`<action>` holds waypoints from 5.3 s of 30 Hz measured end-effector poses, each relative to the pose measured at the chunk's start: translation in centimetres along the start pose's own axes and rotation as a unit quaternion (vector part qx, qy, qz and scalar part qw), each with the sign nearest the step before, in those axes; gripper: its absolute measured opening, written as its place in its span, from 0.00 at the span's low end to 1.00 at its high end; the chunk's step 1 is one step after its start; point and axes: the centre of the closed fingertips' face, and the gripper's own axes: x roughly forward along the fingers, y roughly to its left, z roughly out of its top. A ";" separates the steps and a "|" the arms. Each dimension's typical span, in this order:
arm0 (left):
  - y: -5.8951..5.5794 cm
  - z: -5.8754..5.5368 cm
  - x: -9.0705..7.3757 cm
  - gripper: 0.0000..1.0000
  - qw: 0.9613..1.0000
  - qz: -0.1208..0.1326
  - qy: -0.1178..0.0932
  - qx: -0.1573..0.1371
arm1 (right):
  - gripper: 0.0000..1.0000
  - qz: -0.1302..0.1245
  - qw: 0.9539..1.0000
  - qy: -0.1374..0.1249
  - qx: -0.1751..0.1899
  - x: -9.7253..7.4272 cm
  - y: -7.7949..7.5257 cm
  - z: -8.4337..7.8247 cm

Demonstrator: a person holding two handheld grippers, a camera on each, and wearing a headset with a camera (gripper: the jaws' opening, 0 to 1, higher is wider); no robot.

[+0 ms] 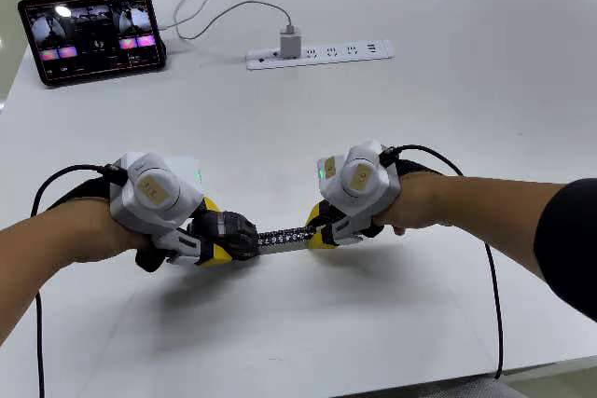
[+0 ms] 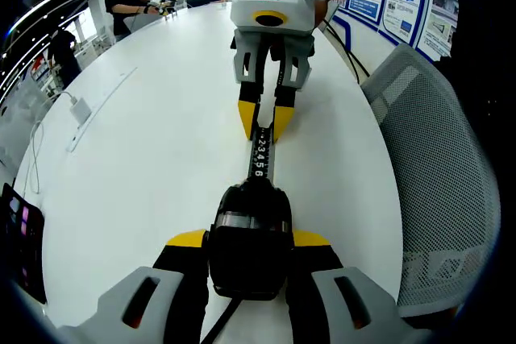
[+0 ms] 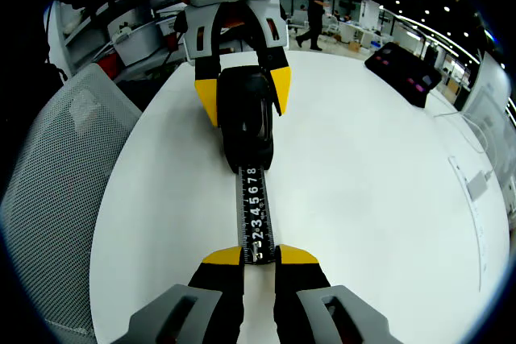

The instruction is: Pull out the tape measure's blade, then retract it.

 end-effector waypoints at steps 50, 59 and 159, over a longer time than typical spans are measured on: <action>-0.1 0.0 0.0 0.32 1.000 0.002 0.000 0.000 | 0.09 -0.010 1.000 0.006 0.011 -1.4 -0.1 -2.1; -0.1 0.1 0.0 0.32 1.000 0.003 -0.001 0.001 | 0.09 -0.010 1.000 0.009 0.012 -1.7 0.0 -2.5; 0.1 -0.1 0.2 0.32 1.000 0.007 0.001 -0.003 | 0.09 -0.013 0.999 0.021 0.025 -4.3 -0.4 -6.1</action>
